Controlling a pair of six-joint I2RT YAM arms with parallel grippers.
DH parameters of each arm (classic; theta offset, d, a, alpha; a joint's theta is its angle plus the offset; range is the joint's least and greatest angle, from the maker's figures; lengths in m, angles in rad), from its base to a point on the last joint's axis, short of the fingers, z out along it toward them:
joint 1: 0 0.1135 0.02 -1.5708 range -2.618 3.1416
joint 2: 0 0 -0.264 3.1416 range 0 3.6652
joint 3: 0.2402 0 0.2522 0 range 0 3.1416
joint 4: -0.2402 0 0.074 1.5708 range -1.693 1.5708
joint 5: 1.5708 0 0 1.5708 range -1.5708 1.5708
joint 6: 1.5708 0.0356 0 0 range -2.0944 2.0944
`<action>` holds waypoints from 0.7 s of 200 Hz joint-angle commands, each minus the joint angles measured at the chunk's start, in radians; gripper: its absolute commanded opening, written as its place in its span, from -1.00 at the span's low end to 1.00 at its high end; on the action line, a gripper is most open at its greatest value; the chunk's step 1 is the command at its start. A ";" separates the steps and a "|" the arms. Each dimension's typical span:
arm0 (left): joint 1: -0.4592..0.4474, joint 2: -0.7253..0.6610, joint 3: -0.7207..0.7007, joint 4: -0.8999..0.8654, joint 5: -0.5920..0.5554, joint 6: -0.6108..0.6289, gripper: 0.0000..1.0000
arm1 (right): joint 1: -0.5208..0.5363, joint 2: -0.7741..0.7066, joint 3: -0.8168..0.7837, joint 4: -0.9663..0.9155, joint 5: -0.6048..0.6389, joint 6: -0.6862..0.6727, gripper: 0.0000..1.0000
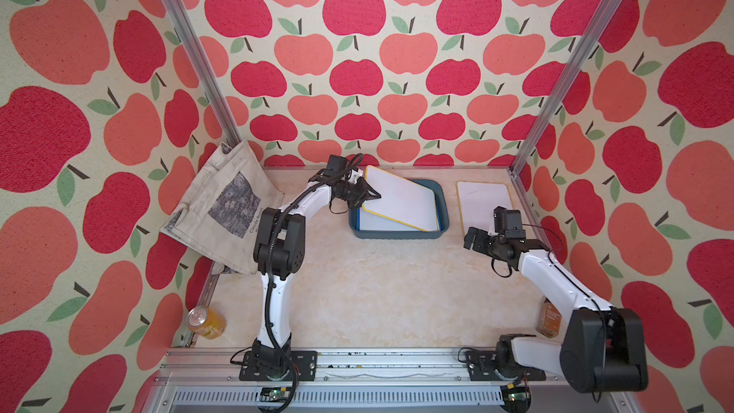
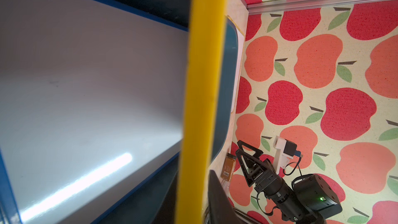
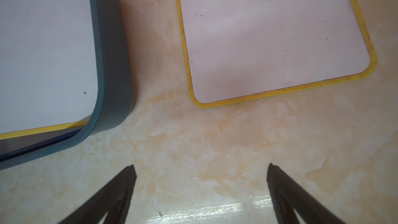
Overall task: Put the whiteboard into the storage box
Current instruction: Place the whiteboard in the storage box.
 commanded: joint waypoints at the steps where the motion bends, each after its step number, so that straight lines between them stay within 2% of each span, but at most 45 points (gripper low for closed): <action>1: -0.005 0.022 0.028 -0.055 -0.023 0.031 -0.50 | -0.007 0.010 0.008 0.016 -0.018 -0.011 0.99; 50: -0.003 0.038 0.029 -0.128 -0.055 0.048 -0.26 | -0.008 0.014 0.003 0.019 -0.022 -0.006 0.99; 140: -0.005 0.033 0.042 -0.257 -0.167 0.070 -0.18 | -0.010 0.055 0.004 0.057 -0.024 0.000 0.99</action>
